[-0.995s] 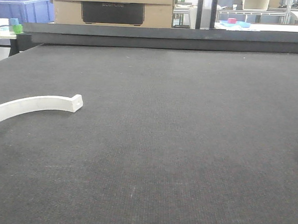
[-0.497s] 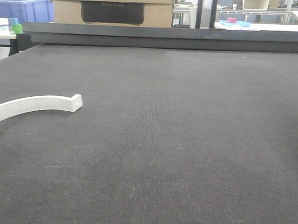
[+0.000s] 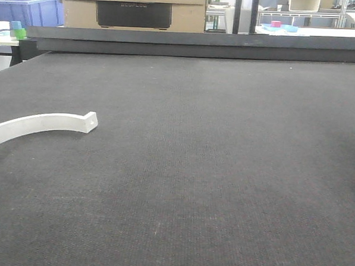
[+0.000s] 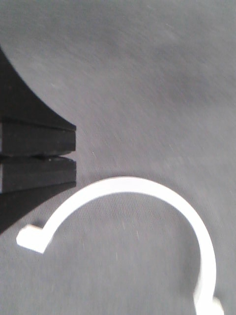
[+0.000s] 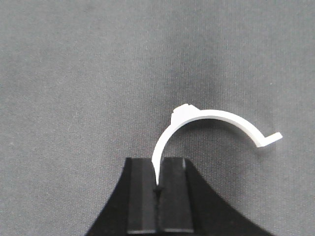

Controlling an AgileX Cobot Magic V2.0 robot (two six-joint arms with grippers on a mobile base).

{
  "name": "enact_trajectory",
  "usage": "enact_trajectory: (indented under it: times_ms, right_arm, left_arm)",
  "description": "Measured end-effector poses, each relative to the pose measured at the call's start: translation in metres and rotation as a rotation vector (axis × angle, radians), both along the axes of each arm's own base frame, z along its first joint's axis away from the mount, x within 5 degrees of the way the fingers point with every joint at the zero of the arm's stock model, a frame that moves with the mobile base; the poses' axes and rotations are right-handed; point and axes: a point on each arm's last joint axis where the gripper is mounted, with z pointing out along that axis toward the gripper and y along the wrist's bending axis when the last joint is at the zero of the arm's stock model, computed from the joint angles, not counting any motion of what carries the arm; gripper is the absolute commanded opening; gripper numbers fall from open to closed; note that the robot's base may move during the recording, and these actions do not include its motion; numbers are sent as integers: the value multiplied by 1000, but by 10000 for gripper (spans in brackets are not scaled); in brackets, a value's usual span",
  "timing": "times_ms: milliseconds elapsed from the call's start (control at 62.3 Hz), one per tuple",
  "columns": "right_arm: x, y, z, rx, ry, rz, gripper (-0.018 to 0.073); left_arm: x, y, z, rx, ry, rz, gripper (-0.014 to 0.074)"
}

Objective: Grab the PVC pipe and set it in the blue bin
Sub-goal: 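Lower both grippers onto the white curved pipe arc and close the right gripper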

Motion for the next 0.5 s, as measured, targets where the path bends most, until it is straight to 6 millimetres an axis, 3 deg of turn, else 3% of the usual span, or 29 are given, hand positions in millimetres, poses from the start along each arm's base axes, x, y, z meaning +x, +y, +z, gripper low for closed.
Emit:
enact_trajectory:
  times_ms: [160,497]
  right_arm:
    - [8,2,-12,36,88,-36,-142]
    - [26,19,-56,-117,348,-143,-141]
  left_arm:
    - [0,17,-4,-34,31,60,-111]
    - [2,2,-3,-102,16,4,-111]
